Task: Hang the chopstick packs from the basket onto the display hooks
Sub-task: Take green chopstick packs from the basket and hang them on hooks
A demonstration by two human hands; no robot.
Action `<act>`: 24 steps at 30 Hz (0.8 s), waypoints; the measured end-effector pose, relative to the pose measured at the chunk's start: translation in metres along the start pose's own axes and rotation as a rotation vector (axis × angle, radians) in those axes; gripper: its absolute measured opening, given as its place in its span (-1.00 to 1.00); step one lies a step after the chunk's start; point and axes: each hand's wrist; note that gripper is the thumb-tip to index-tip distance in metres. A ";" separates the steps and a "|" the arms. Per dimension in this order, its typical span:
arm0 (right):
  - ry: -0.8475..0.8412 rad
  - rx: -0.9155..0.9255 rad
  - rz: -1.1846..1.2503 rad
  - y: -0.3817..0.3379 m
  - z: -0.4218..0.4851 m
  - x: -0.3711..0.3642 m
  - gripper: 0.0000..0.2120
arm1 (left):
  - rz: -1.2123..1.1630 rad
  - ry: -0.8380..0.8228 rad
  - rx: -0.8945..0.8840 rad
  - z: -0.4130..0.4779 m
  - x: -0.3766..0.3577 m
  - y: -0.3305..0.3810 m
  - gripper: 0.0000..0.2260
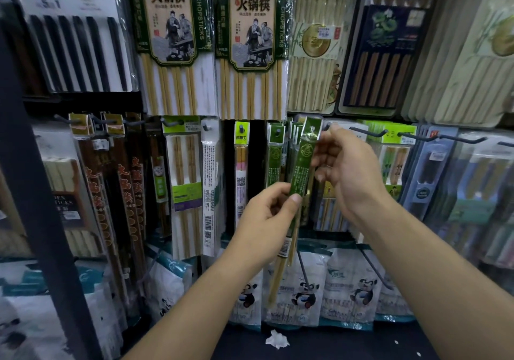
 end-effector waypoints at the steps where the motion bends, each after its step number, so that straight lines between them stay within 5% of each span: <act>1: 0.000 0.020 -0.030 0.001 0.001 0.000 -0.74 | 0.004 0.000 -0.004 0.001 -0.001 0.000 -0.84; 8: 0.069 0.166 -0.342 0.013 0.018 -0.003 -0.70 | 0.082 0.020 0.008 0.005 -0.006 -0.005 -0.94; 24: 0.103 0.241 -0.389 0.023 0.034 -0.007 -0.59 | 0.149 0.002 -0.003 0.007 -0.009 -0.003 -0.92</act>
Point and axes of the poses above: each hand's wrist, its own z-axis towards the middle knuckle, its own x-axis out of the back of the hand, y = z × x, and after that the axes turned 12 degrees about y, right-handed
